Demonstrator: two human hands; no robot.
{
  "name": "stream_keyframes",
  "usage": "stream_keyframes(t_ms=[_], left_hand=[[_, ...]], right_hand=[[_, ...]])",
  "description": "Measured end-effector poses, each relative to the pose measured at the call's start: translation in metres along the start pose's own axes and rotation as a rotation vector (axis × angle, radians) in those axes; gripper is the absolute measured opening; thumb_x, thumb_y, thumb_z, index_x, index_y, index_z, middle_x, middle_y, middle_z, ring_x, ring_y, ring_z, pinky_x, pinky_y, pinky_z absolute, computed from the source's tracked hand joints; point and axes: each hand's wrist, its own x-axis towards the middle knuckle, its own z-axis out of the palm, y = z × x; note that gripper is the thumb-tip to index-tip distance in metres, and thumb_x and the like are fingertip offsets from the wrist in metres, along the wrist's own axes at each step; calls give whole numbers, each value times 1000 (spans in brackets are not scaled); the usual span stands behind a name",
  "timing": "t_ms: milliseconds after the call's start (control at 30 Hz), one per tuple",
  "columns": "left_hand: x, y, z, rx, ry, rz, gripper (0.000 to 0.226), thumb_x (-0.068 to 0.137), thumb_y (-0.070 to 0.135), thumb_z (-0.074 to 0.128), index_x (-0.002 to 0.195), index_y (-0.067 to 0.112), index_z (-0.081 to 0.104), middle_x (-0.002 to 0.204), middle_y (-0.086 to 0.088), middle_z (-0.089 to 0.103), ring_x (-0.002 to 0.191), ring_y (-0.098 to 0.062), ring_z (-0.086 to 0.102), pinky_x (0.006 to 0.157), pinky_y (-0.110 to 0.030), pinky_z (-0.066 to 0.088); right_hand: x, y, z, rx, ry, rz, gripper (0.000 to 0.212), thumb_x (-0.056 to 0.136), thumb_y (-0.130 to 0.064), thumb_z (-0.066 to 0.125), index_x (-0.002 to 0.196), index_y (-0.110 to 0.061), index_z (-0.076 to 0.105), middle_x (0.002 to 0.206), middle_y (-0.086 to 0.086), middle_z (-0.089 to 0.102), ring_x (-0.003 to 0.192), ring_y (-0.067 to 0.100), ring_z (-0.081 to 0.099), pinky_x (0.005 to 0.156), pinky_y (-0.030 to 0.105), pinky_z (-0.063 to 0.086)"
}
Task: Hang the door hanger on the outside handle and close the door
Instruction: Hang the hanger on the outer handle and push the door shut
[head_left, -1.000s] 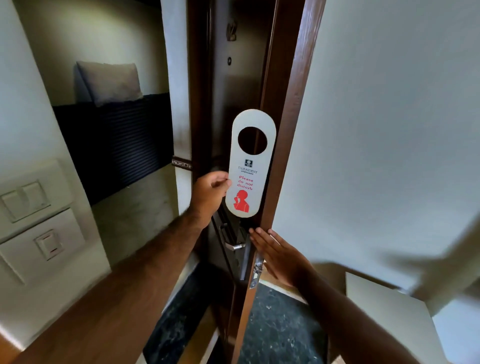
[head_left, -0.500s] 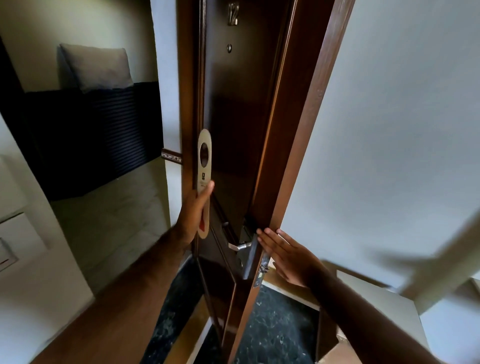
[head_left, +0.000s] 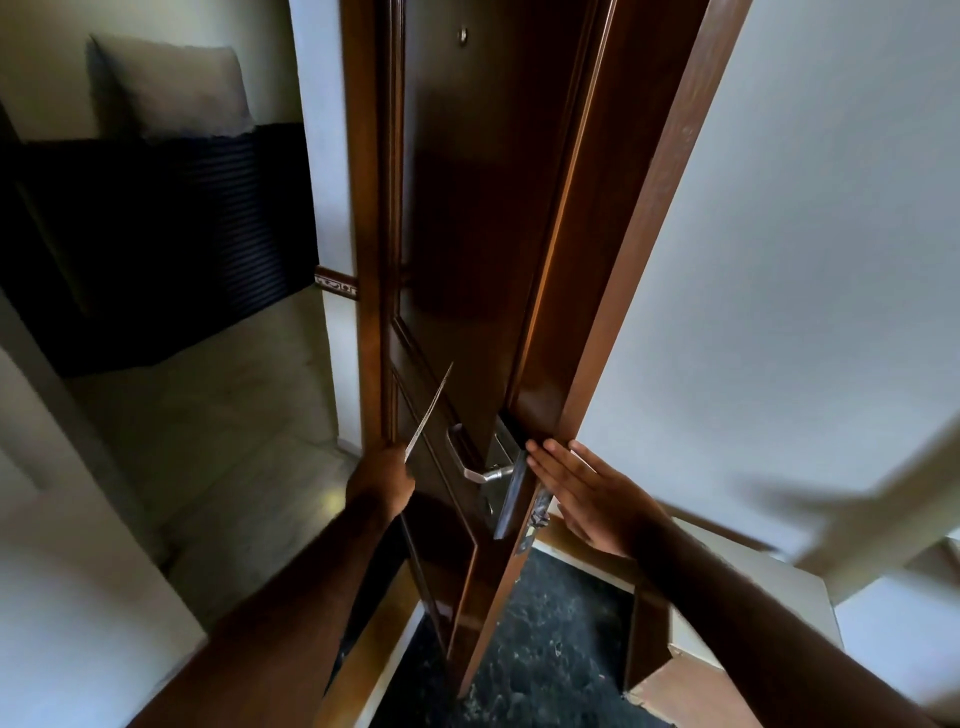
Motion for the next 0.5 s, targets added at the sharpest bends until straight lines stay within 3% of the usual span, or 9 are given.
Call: stream_keyframes(t_ms=[200, 367, 500], left_hand=[[4, -3, 29, 137, -69, -38, 35, 94, 15, 52, 126, 22, 62, 126, -7, 64, 116, -29, 62, 94, -39, 52], [6, -6, 52, 176, -70, 11, 39, 95, 12, 48, 131, 19, 60, 127, -7, 65, 119, -27, 60, 96, -34, 46], [5, -10, 69, 150, -75, 26, 36, 95, 13, 50, 129, 16, 62, 127, -7, 67, 118, -27, 61, 98, -33, 46]], right_hand=[[-3, 4, 5, 16, 24, -19, 73, 103, -20, 35, 164, -8, -2, 173, 11, -8, 161, 24, -13, 130, 44, 5], [-5, 5, 10, 40, 2, -4, 63, 105, -24, 14, 165, -9, -2, 174, 10, -7, 161, 24, -13, 130, 43, -4], [-6, 7, 16, 71, -34, -1, 62, 106, -26, 7, 166, -10, 3, 175, 9, -4, 162, 24, -7, 129, 43, -7]])
